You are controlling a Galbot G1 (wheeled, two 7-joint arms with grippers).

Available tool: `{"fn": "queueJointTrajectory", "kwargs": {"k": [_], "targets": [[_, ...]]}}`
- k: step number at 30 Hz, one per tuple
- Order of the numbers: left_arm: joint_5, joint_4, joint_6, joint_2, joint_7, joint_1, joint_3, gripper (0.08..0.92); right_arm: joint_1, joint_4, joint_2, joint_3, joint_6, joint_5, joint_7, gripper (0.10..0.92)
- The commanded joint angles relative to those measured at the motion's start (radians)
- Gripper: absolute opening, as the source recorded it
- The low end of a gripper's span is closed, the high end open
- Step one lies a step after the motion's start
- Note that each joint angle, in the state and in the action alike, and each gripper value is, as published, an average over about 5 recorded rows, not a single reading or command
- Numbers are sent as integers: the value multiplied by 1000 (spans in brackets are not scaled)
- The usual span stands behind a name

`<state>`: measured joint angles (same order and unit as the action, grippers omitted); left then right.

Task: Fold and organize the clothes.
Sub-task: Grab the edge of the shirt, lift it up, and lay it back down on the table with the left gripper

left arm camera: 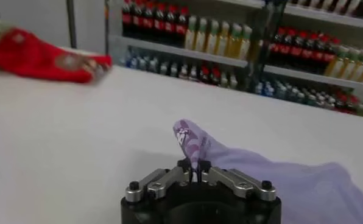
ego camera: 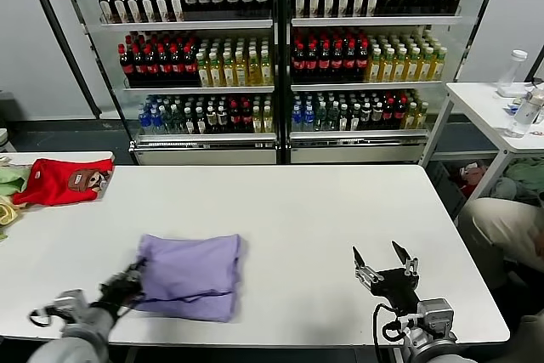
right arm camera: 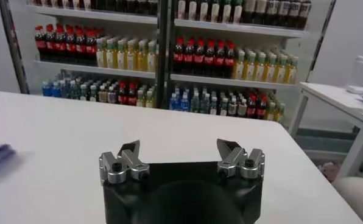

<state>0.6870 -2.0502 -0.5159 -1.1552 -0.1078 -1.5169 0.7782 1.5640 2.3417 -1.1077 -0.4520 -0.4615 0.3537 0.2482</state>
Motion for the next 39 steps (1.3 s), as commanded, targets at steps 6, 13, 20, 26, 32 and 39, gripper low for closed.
{"fn": "queueJointTrajectory", "kwargs": {"k": [6, 13, 20, 26, 32, 39], "targets": [[-71, 27, -66, 269, 136, -93, 624, 136, -26, -29, -7, 25, 15, 5, -6, 823], [-78, -187, -67, 222, 92, -83, 366, 136, -39, -22, -14, 26, 18, 5, -9, 823], [-313, -418, -58, -168, 53, -47, -530, 136, -19, -10, -13, -4, 19, 4, -10, 823], [-388, -315, -13, -267, 96, -4, -670, 136, 0, -5, -14, -19, 24, 2, -13, 823], [-433, -203, 65, -315, 99, 105, -627, 136, -10, -6, -14, -7, 24, 1, -13, 823], [-434, -131, 129, -310, 99, 197, -598, 193, -19, -2, -13, -9, 22, 1, -13, 823]]}}
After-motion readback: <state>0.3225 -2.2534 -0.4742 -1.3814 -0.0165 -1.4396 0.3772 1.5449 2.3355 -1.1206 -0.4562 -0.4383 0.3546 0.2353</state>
